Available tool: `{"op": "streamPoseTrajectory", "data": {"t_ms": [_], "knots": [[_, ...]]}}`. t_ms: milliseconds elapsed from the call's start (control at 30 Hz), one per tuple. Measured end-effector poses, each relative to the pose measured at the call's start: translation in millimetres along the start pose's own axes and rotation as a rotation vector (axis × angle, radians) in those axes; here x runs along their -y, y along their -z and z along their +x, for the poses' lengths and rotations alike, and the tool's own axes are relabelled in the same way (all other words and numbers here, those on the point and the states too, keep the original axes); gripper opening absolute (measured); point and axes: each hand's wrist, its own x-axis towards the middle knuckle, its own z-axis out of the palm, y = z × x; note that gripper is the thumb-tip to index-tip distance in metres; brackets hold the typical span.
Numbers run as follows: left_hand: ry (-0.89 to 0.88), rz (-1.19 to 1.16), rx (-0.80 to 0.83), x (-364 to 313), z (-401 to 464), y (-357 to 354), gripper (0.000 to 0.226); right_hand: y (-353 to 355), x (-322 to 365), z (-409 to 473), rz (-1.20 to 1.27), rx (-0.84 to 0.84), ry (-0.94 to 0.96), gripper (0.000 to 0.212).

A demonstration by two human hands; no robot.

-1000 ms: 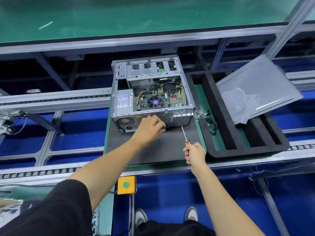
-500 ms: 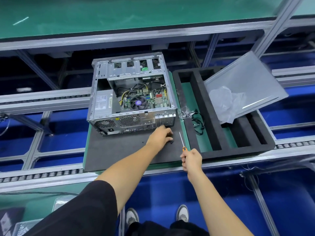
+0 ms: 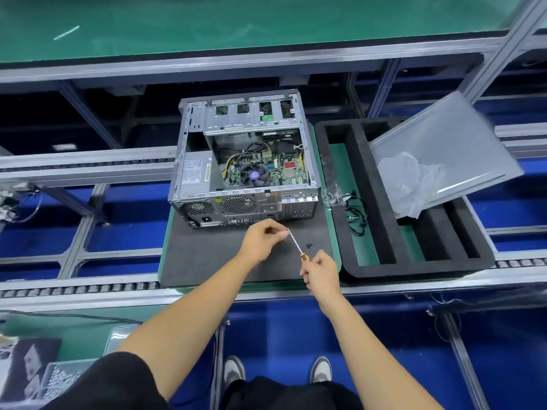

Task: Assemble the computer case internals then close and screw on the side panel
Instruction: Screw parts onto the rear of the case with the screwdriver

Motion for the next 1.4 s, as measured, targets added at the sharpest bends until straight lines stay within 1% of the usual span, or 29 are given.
{"op": "streamPoseTrajectory", "data": {"t_ms": [133,200,367,467,600,700,767,867,933,1000,1133,1200,1300,1400], "knots": [[0.158,-0.407,-0.097,21.9,-21.8,30.4,0.008,-26.4,2.2,-4.7,-0.136,0.089,0.086,0.029],[0.205,-0.53,-0.122,30.1,-28.7,43.9,0.006,-39.0,3.0,-7.4,-0.223,0.122,0.097,0.024],[0.216,-0.597,-0.082,40.6,-38.8,75.6,0.005,-63.7,5.9,-13.9,-0.328,0.123,0.122,0.018],[0.221,-0.576,-0.057,43.5,-39.3,91.8,0.006,-73.9,7.6,-16.3,-0.453,0.093,0.15,0.02],[0.207,-0.48,0.018,44.8,-37.1,113.6,0.008,-85.9,6.4,-20.5,-0.532,0.06,0.175,0.019],[0.196,-0.477,0.019,42.3,-35.4,121.3,0.014,-96.0,5.2,-24.1,-0.465,0.076,0.165,0.021],[0.208,-0.544,-0.022,39.1,-34.7,118.7,0.017,-103.7,6.3,-26.5,-0.378,0.079,0.164,0.027],[0.233,-0.672,-0.115,33.4,-33.0,110.0,0.023,-112.1,7.6,-30.4,-0.314,0.034,0.196,0.03],[0.252,-0.755,-0.142,27.5,-31.4,104.9,0.022,-116.5,8.3,-32.9,-0.263,0.015,0.234,0.029],[0.289,-0.844,-0.136,20.8,-29.3,101.0,0.016,-121.3,10.0,-34.8,-0.204,0.013,0.266,0.025],[0.343,-0.952,-0.13,9.0,-24.0,99.9,0.025,-133.9,17.4,-33.7,-0.134,-0.007,0.299,0.02],[0.332,-0.965,-0.134,5.3,-21.5,103.1,0.028,-140.3,22.2,-32.6,-0.126,-0.015,0.306,0.019],[0.312,-0.927,-0.165,0.5,-16.9,109.1,0.029,-149.5,29.6,-31.9,-0.125,-0.017,0.32,0.017],[0.302,-0.867,-0.184,-3.7,-11.6,113.7,0.028,-159.2,34.6,-31.5,-0.125,-0.038,0.335,0.022]]}}
